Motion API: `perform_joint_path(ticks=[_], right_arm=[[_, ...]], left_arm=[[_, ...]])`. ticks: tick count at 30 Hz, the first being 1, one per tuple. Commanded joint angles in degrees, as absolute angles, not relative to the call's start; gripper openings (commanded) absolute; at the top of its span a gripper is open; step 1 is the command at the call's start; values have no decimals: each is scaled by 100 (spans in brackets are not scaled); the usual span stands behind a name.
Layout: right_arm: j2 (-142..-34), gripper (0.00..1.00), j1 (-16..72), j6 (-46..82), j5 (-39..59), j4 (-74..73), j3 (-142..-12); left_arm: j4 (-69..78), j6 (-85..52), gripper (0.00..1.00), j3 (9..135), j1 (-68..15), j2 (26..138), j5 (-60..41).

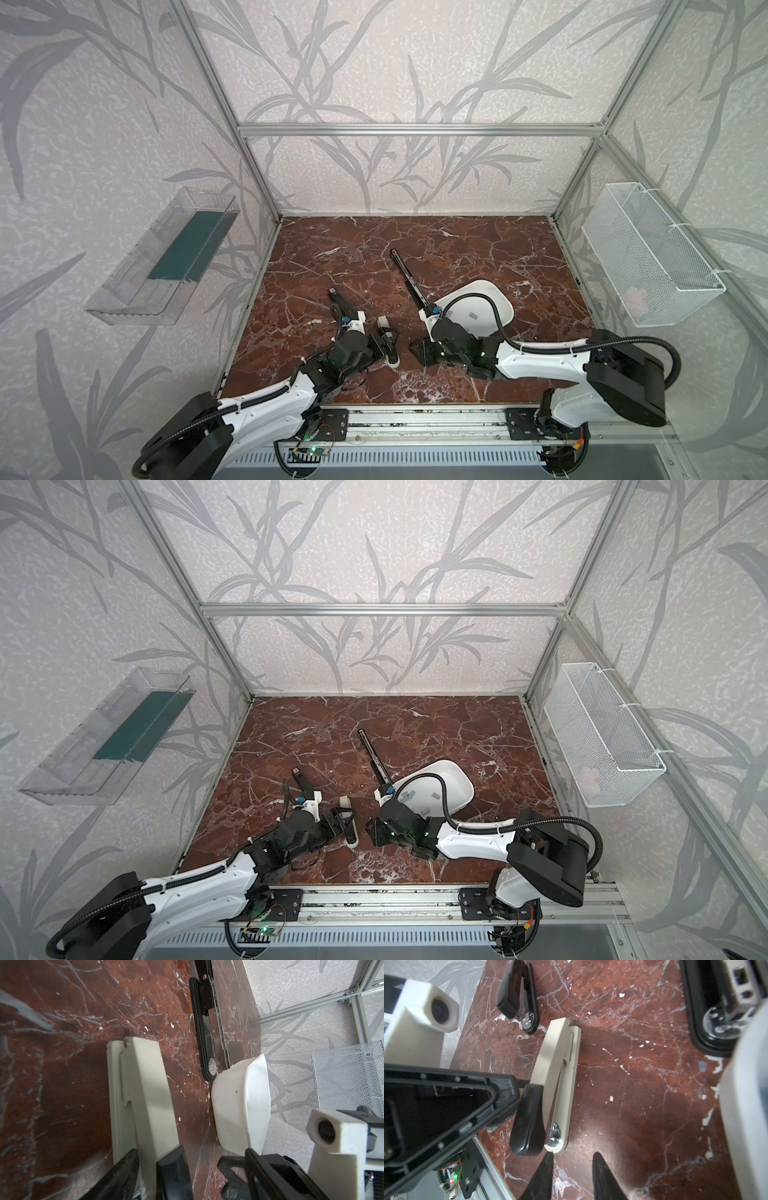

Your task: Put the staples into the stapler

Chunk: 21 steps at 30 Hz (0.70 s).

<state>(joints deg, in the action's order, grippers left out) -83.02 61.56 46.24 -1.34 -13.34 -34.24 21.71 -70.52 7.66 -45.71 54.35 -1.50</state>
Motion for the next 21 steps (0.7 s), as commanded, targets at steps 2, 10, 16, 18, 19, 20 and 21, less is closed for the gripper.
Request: perform_joint_path(ticks=[2,10,16,18,19,20,21], right_arm=[[-8049,34,6108,4623,-359,-1160,-3331],[-8050,34,6099,4614,-345,-1158,-3332],[-8104,34,6099,4609,-289,-1153,-3392],[-8104,34,6097,4614,-299,-1152,-3375],[-8110,34,6099,4614,-295,-1173,-3366],[-8112,34,6100,4622,-290,-1188,-3358],[-8121,34,6100,4631,-282,-1205,-3357]], left_arm=[[2419,-6989,80,831,-4588,5634,-231],[2587,-6976,80,911,-4597,6014,-345],[3451,-6961,83,768,-4600,6573,-420],[3583,-6935,80,765,-4600,6689,-392],[3720,-6926,78,750,-4607,6753,-375],[3858,-6910,76,738,-4612,6811,-380],[3961,-6916,75,722,-4614,6873,-370]])
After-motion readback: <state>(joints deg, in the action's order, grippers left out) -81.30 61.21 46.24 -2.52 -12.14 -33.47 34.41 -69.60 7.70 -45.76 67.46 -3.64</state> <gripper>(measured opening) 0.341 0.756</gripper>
